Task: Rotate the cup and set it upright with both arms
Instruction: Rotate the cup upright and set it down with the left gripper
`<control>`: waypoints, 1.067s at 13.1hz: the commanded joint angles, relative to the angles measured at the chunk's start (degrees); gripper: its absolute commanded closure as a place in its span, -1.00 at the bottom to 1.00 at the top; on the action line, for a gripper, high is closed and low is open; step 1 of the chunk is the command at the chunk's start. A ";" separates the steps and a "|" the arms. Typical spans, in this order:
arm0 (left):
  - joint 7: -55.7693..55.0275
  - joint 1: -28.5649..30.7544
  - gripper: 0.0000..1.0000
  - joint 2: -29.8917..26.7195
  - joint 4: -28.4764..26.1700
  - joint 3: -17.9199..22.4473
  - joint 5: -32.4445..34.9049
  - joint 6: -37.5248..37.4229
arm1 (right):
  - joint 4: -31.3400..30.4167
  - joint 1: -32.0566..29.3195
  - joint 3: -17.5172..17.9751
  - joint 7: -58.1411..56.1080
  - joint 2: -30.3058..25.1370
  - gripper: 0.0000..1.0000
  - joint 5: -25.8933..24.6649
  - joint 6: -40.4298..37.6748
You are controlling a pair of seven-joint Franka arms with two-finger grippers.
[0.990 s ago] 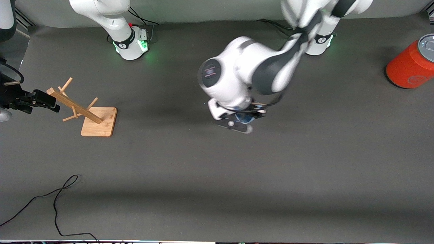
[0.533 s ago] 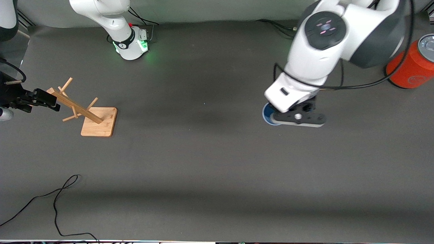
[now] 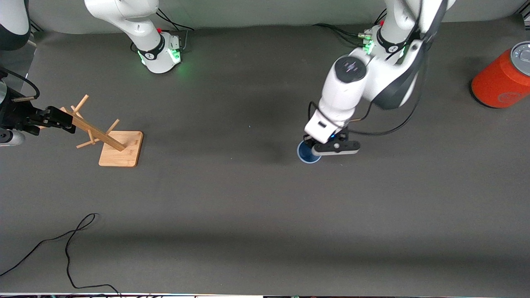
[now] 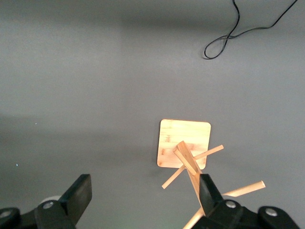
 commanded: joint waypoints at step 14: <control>-21.08 -3.33 -1.00 8.84 5.64 -0.25 17.18 -0.88 | -1.17 0.41 -1.53 -0.78 -1.84 -1.00 2.88 -0.04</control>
